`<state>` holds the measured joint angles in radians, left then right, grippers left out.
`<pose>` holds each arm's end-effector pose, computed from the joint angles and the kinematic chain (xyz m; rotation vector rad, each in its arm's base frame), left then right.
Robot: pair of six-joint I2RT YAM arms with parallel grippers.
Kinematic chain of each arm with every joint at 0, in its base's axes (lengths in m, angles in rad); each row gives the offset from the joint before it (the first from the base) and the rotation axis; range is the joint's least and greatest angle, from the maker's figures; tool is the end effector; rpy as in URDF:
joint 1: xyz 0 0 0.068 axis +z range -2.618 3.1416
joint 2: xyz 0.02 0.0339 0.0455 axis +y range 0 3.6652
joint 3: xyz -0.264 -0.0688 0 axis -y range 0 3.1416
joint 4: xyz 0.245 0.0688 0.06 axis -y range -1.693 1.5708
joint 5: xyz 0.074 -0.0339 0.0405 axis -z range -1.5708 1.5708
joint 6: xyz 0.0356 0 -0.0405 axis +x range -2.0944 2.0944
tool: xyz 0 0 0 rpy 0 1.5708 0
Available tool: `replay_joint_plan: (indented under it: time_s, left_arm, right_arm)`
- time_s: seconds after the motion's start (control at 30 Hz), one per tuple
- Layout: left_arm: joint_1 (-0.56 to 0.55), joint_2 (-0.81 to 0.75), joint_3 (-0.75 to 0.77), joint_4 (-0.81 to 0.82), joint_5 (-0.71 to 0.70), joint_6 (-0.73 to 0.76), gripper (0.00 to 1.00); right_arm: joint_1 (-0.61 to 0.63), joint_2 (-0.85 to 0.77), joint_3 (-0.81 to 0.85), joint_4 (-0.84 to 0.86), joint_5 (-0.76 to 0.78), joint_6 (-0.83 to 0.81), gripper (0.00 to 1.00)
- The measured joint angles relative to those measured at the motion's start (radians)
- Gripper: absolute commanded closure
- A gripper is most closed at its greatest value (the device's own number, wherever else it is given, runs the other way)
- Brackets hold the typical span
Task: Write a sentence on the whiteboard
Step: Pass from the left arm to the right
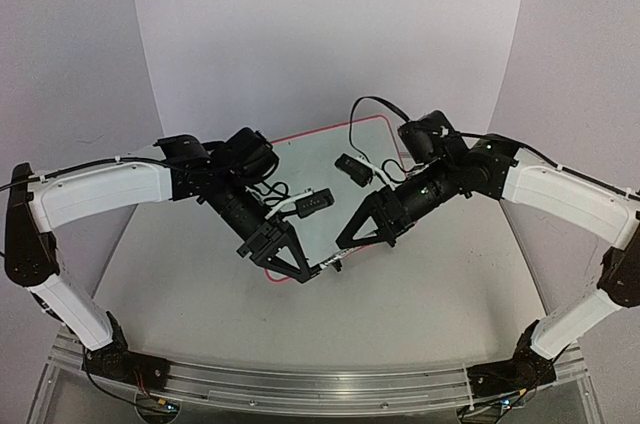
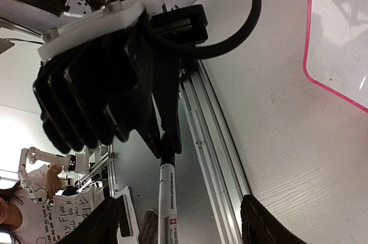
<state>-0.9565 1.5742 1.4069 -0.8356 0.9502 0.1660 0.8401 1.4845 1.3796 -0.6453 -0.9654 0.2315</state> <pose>0.1627 -0.2810 0.3160 1.7028 1.9801 -1.5163 0.1892 0.2550 0.3463 -1.2514 2.1436 1.6279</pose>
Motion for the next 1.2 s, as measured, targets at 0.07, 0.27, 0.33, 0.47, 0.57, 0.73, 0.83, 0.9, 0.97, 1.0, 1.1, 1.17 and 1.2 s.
replay_joint_plan:
  time_s: [0.07, 0.27, 0.33, 0.47, 0.57, 0.73, 0.83, 0.9, 0.97, 1.0, 1.1, 1.17, 1.2]
  left_arm:
    - [0.0, 0.006, 0.0, -0.002, 0.003, 0.004, 1.0]
    - [0.0, 0.028, 0.012, -0.01, 0.007, 0.025, 1.0]
    - [0.0, 0.032, 0.014, -0.013, 0.008, 0.03, 1.0]
    - [0.0, 0.033, 0.014, -0.022, 0.008, 0.04, 1.0]
    - [0.0, 0.033, 0.014, -0.022, 0.008, 0.044, 1.0]
    - [0.0, 0.033, 0.014, -0.034, 0.007, 0.045, 1.0]
    - [0.0, 0.033, 0.014, -0.037, 0.007, 0.045, 1.0]
    - [0.0, 0.033, 0.014, -0.037, 0.007, 0.045, 1.0]
    - [0.0, 0.033, 0.014, -0.037, 0.007, 0.045, 1.0]
    - [0.0, 0.033, 0.014, -0.037, 0.007, 0.045, 1.0]
    - [0.0, 0.032, 0.014, -0.037, 0.01, 0.047, 1.0]
    - [0.0, 0.032, 0.014, -0.038, 0.018, 0.049, 1.0]
    - [0.0, 0.032, 0.014, -0.039, 0.017, 0.048, 1.0]
  right_arm:
    - [0.007, 0.008, 0.0, 0.0, -0.011, -0.001, 0.36]
    - [0.029, 0.02, 0.0, 0.0, -0.027, -0.006, 0.42]
    - [0.036, 0.02, 0.0, 0.0, -0.029, -0.007, 0.44]
    - [0.048, 0.028, 0.0, 0.0, -0.032, -0.01, 0.47]
    - [0.057, 0.04, 0.0, -0.001, -0.035, -0.011, 0.5]
    - [0.066, 0.053, 0.0, -0.002, -0.038, -0.014, 0.58]
    - [0.067, 0.053, 0.0, -0.002, -0.039, -0.015, 0.64]
    - [0.069, 0.053, 0.0, -0.002, -0.039, -0.018, 0.7]
    - [0.069, 0.053, 0.0, -0.003, -0.041, -0.017, 0.77]
    - [0.069, 0.053, 0.001, -0.003, -0.042, -0.017, 0.8]
    - [0.068, 0.055, 0.001, -0.006, -0.037, -0.021, 0.93]
    - [0.068, 0.056, 0.001, -0.011, -0.029, -0.02, 1.0]
    - [0.068, 0.057, 0.001, -0.012, -0.027, -0.025, 1.0]
